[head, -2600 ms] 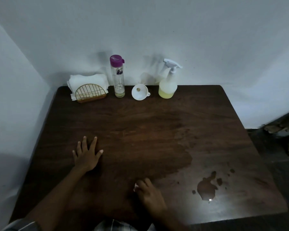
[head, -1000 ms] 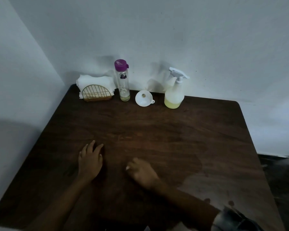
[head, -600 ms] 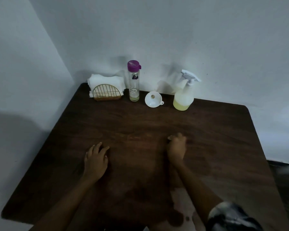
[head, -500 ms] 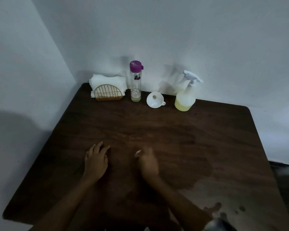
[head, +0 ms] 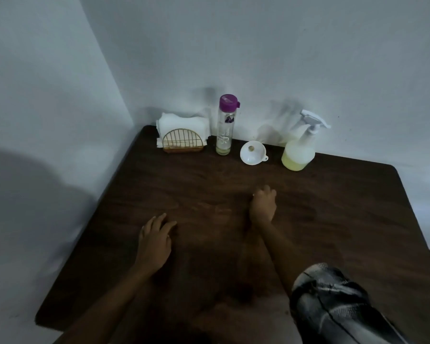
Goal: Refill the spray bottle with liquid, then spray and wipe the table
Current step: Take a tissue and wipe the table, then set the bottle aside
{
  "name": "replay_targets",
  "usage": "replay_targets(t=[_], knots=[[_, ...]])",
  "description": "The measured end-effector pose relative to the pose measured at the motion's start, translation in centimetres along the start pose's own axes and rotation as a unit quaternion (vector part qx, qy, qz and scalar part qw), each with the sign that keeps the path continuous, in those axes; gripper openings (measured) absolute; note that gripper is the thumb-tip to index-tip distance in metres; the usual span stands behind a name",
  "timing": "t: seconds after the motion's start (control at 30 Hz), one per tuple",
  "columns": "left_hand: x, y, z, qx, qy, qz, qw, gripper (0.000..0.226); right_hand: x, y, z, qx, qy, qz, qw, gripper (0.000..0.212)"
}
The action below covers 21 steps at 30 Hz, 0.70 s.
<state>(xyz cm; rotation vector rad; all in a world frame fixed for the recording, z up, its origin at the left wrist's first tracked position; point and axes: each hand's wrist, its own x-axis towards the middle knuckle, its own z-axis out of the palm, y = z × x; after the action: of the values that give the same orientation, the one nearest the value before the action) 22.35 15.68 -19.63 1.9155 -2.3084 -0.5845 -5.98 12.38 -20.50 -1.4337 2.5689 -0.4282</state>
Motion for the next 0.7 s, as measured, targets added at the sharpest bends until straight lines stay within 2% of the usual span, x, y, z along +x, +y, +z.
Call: replay_targets(t=[0.07,0.13,0.17,0.23,0.27,0.33,0.43,0.53,0.6,0.7], knots=[[0.0,-0.4,-0.1,-0.005,0.002,0.006,1.000,0.046,-2.4,-3.4,0.6,0.036,-0.031,-0.046,0.998,0.027],[0.1,-0.6,-0.3,-0.011,0.011,0.014,1.000,0.048,-6.7,-7.1,1.9,0.075,-0.081,-0.151,0.982,0.027],[0.1,-0.6,-0.4,-0.018,0.023,0.020,0.999,0.048,-9.3,-8.7,2.2,0.100,-0.115,-0.209,0.966,0.027],[0.2,-0.5,-0.5,-0.037,0.051,0.034,0.997,0.046,-14.3,-10.2,2.1,0.104,-0.131,-0.350,0.922,0.025],[0.2,-0.3,-0.5,-0.043,0.060,0.043,0.996,0.045,-16.0,-9.7,2.3,0.109,-0.136,-0.381,0.908,0.023],[0.4,0.5,-0.4,-0.047,0.063,0.062,0.995,0.044,-16.7,-6.9,2.6,0.114,-0.126,-0.391,0.904,0.022],[0.4,1.8,0.1,-0.034,0.042,0.103,0.993,0.041,-14.0,-0.7,1.3,0.081,-0.084,-0.282,0.952,0.021],[0.2,2.9,1.0,-0.028,0.023,0.131,0.991,0.038,-11.6,6.8,-2.3,0.070,0.012,-0.096,0.993,0.011],[0.0,3.5,1.5,-0.033,0.011,0.147,0.989,0.036,-11.5,10.6,-3.9,0.022,0.048,-0.027,0.998,0.020],[-0.5,4.0,2.4,-0.033,0.008,0.167,0.985,0.035,-13.4,11.5,-4.1,0.003,0.092,0.065,0.994,0.019]])
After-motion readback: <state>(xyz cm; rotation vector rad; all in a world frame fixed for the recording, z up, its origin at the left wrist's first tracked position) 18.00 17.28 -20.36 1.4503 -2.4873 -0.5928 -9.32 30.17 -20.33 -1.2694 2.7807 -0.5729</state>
